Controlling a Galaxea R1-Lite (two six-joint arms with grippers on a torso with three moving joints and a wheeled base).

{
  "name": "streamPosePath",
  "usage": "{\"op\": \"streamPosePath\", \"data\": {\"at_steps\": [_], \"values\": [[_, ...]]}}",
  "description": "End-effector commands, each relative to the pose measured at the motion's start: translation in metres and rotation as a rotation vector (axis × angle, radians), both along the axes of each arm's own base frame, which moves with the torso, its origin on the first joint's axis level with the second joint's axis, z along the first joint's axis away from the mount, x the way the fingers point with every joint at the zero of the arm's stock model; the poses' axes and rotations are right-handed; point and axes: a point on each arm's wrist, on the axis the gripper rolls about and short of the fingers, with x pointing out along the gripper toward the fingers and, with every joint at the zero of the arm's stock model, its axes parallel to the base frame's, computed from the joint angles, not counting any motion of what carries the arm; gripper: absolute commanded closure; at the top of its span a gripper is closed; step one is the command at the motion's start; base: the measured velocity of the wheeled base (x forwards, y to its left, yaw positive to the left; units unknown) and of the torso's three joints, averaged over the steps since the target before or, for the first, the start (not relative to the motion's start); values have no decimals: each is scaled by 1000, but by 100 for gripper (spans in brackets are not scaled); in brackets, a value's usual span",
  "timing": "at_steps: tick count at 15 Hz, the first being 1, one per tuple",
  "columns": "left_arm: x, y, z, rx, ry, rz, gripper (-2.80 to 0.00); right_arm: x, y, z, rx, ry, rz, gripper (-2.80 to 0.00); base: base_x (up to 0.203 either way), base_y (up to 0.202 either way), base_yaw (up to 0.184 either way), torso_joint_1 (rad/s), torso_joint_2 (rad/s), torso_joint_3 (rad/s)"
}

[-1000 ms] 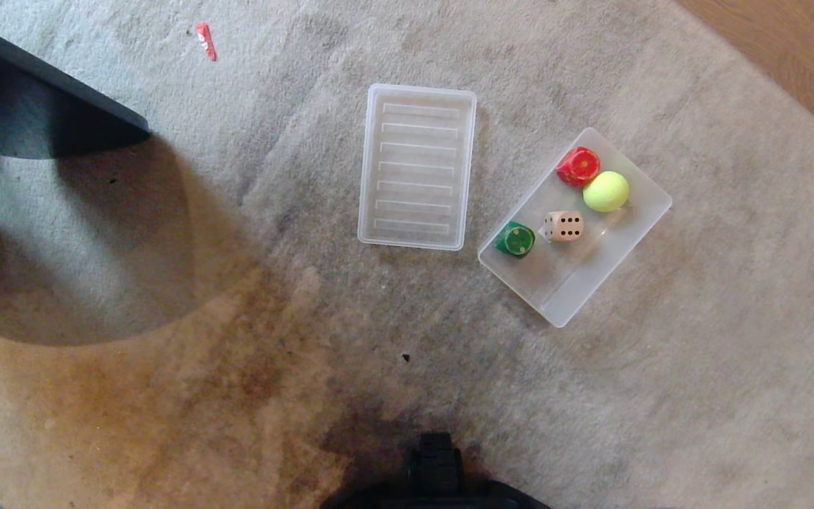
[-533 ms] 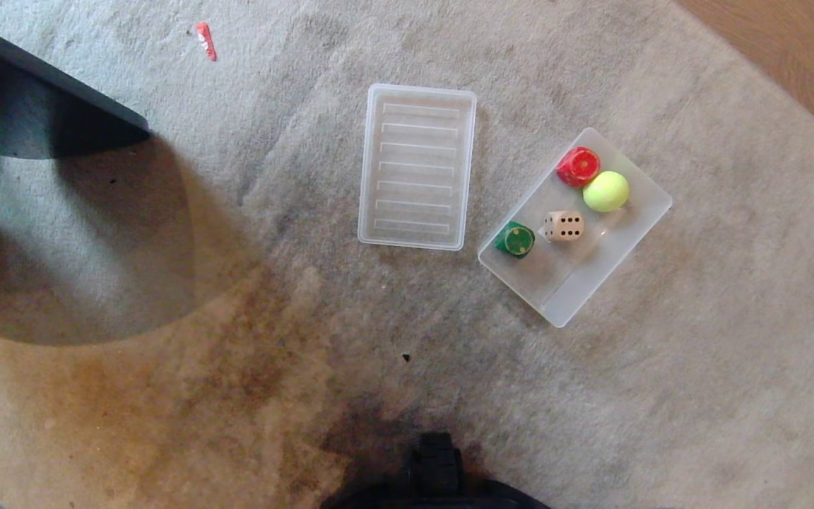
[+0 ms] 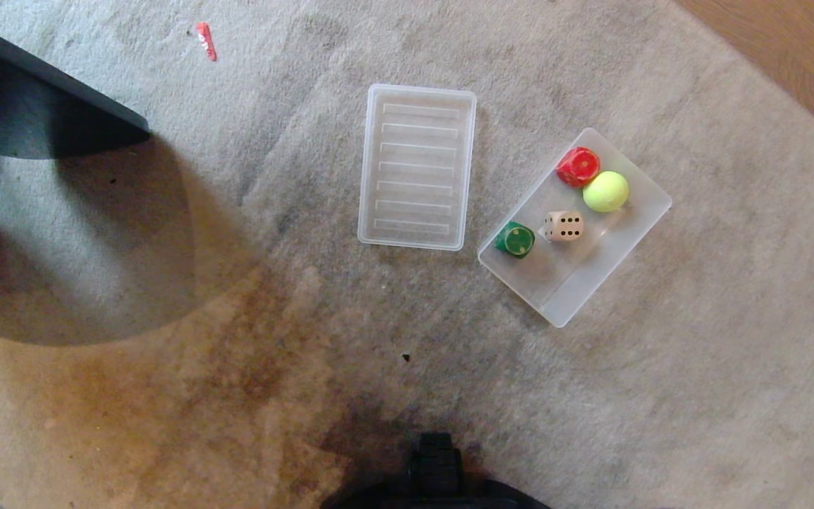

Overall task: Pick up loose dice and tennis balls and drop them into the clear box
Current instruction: Pick up the ball on the table

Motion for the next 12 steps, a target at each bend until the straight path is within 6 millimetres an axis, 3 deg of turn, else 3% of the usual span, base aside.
{"op": "streamPosePath", "data": {"at_steps": [1,12], "values": [[0,0,0,-1,0,0,0,0,0,-1,-1,5,0,0,0,0,0,0,0,0],[0,0,0,-1,1,0,0,0,0,-1,-1,3,0,0,0,0,0,0,0,0]]}}
